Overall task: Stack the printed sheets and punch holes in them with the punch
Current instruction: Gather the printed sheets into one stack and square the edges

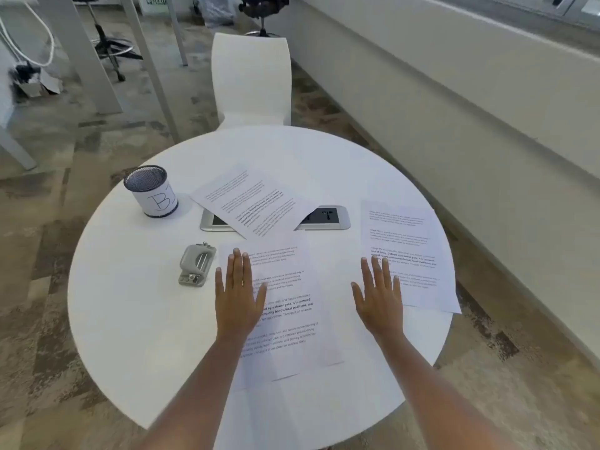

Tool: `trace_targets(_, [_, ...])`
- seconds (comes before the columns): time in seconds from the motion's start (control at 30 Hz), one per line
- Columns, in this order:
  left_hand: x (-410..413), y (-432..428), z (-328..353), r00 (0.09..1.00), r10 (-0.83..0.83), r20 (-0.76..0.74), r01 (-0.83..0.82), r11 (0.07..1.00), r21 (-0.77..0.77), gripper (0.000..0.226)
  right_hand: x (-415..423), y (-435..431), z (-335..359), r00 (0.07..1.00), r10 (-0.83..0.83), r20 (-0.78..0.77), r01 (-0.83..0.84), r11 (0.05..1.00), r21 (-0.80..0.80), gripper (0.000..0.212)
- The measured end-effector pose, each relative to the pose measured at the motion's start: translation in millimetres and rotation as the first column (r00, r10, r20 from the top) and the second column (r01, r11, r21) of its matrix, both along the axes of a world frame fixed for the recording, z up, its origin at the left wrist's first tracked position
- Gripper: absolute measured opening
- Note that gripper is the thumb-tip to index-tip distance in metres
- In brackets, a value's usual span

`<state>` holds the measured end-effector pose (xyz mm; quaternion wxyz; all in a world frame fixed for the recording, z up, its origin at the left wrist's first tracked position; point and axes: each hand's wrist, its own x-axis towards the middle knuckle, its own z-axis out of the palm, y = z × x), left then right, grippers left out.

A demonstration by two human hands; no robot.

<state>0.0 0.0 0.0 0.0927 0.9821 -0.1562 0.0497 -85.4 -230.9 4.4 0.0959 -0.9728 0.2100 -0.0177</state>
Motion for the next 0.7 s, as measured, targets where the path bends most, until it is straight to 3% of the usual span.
trace_targets(0.13, [-9.9,6.4,-13.1,0.993,0.012,-0.115,-0.01,1.0,0.022,0.073,-8.9,10.9,-18.0,0.999,-0.008,-0.031,0.008,1.0,-0.009,0.078])
trace_targets(0.23, [-11.6,7.8,-21.2,0.988,-0.009,-0.157,0.016,0.999,0.04,0.064,-12.2,13.6,-33.5,0.996,-0.02,-0.091,0.02,1.0,0.002,0.082])
trace_targets(0.4, [-14.6,9.6,-29.3,0.974,-0.021,-0.225,0.035,0.997,0.061,0.061,-16.7,20.6,-47.1,0.975,-0.04,-0.218,0.045,0.999,0.018,0.056])
trace_targets(0.7, [-14.7,11.8,-26.9,0.957,-0.012,-0.291,0.018,1.0,0.017,0.06,-11.1,28.3,-47.5,0.974,-0.088,-0.207,0.104,0.992,0.068,0.055])
